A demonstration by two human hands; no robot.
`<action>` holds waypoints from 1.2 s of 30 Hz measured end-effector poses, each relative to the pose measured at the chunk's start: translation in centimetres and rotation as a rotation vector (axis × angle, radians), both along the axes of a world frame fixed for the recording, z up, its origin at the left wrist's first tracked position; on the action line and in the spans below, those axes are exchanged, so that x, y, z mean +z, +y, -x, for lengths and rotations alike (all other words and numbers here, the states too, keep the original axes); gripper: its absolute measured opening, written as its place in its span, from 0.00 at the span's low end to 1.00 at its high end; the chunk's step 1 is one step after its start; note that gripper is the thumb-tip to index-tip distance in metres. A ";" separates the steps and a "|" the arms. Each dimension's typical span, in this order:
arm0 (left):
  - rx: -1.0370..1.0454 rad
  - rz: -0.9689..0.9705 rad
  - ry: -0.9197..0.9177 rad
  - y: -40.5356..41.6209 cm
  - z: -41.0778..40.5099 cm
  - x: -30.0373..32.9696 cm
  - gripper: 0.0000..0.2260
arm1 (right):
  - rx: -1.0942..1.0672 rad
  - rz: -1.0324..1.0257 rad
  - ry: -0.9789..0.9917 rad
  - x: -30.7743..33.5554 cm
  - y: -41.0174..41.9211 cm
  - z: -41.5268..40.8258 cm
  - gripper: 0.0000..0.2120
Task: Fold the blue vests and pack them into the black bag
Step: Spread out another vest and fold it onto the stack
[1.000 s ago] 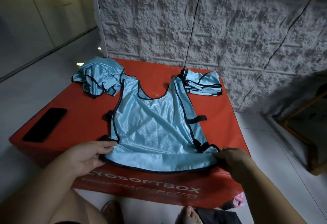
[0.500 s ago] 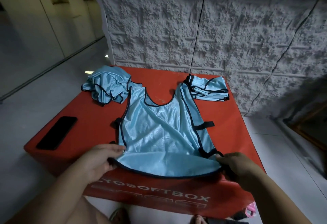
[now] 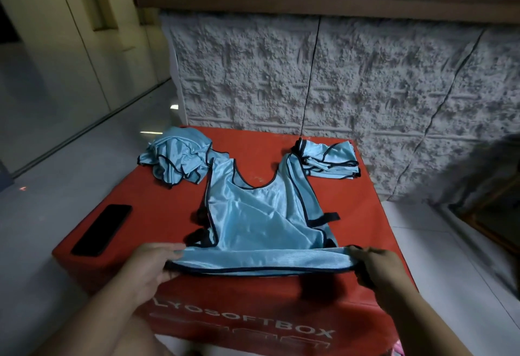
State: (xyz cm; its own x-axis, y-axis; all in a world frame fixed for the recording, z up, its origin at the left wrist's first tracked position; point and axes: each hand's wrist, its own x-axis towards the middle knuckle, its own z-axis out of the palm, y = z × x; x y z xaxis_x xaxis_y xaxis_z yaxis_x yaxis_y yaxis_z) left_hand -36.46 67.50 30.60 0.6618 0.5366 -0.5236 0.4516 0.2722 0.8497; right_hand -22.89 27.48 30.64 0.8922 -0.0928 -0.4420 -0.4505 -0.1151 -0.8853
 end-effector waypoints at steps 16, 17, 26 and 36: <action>0.015 -0.052 -0.034 0.2 4.5 9.5 0.06 | 0.077 -0.047 0.022 8.4 -0.3 3.5 0.06; 0.017 -0.058 0.006 0.0 4.9 9.2 0.05 | 0.102 0.030 0.072 7.8 -0.2 4.4 0.07; -0.121 -0.048 0.091 0.7 6.1 7.5 0.09 | 0.023 0.090 -0.096 6.9 0.9 5.5 0.05; -0.101 0.028 0.000 0.4 6.8 4.8 0.08 | 0.543 0.631 -0.076 4.1 0.0 4.2 0.51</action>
State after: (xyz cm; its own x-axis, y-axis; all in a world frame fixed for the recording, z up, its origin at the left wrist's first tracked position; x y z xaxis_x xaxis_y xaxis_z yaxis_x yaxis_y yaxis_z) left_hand -43.28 67.87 35.44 0.7116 0.4522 -0.5378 0.4782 0.2491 0.8422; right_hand -27.06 27.45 34.76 0.9097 0.1486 -0.3878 -0.1310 -0.7835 -0.6074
